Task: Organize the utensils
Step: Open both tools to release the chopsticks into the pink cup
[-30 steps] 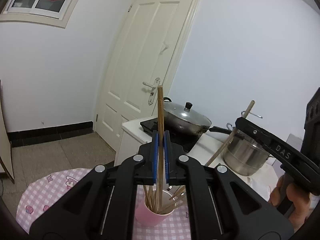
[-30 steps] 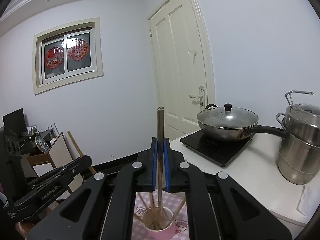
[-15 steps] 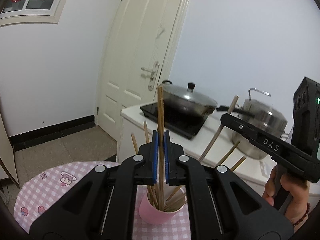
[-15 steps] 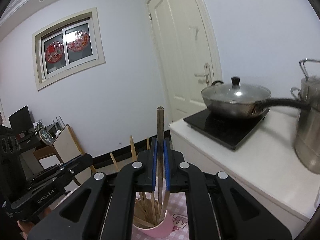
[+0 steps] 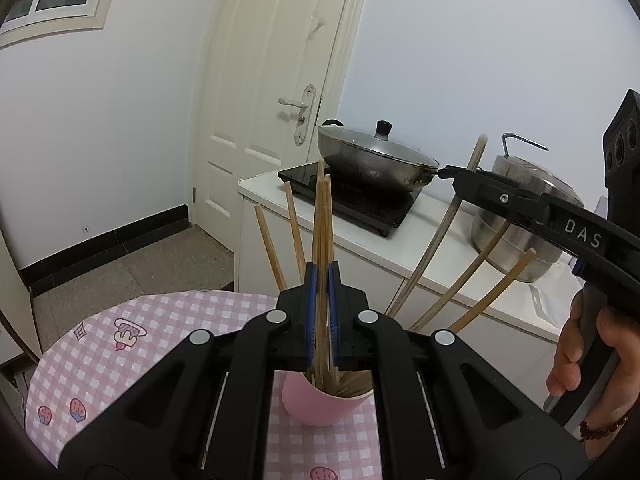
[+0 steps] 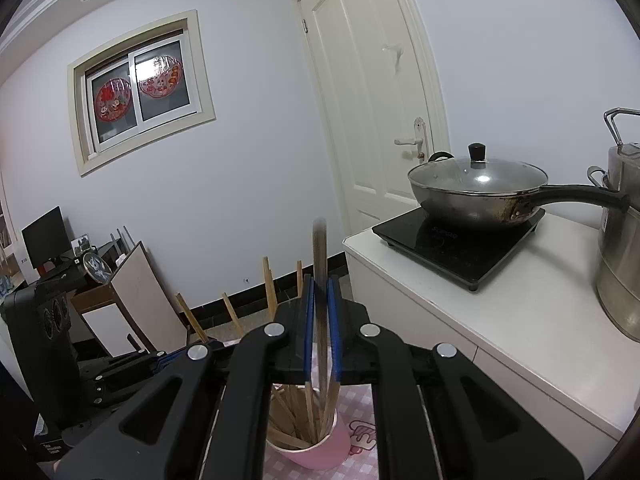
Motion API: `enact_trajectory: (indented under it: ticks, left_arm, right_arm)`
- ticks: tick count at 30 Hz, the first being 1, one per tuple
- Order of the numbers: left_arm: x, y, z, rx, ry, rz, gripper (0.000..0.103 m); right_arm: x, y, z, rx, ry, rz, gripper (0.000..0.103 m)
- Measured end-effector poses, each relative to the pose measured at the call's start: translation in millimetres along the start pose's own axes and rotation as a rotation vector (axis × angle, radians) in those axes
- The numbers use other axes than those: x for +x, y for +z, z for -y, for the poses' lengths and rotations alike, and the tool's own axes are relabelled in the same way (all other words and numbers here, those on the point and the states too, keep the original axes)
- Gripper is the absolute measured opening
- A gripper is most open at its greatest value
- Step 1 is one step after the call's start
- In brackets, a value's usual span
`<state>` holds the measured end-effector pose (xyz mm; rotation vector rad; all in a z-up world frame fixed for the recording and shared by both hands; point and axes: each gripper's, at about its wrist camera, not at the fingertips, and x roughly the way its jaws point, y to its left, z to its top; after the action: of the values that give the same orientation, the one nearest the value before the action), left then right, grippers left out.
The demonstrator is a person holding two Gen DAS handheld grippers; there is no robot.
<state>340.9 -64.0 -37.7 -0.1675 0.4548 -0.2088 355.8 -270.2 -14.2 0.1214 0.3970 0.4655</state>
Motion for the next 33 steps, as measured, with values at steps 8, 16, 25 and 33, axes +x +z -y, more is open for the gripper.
enact_trajectory:
  ticks: [8,16,25,33]
  left_arm:
    - [-2,-3,2,0.013,-0.021,-0.036,0.007]
    - [-11,-3,9,0.016,-0.042,-0.078,0.007]
    - [-34,-1,18,0.036,-0.044,-0.079,0.007]
    - [-70,-6,26,0.056,-0.025,-0.023,0.06]
  right_arm:
    - [-2,2,-2,-0.004,-0.005,-0.009,0.008]
    - [-18,7,-5,0.001,-0.029,0.001,0.008]
    - [-50,4,-14,-0.01,-0.083,0.023,0.019]
    - [-77,-18,-33,-0.017,-0.153,0.024,0.027]
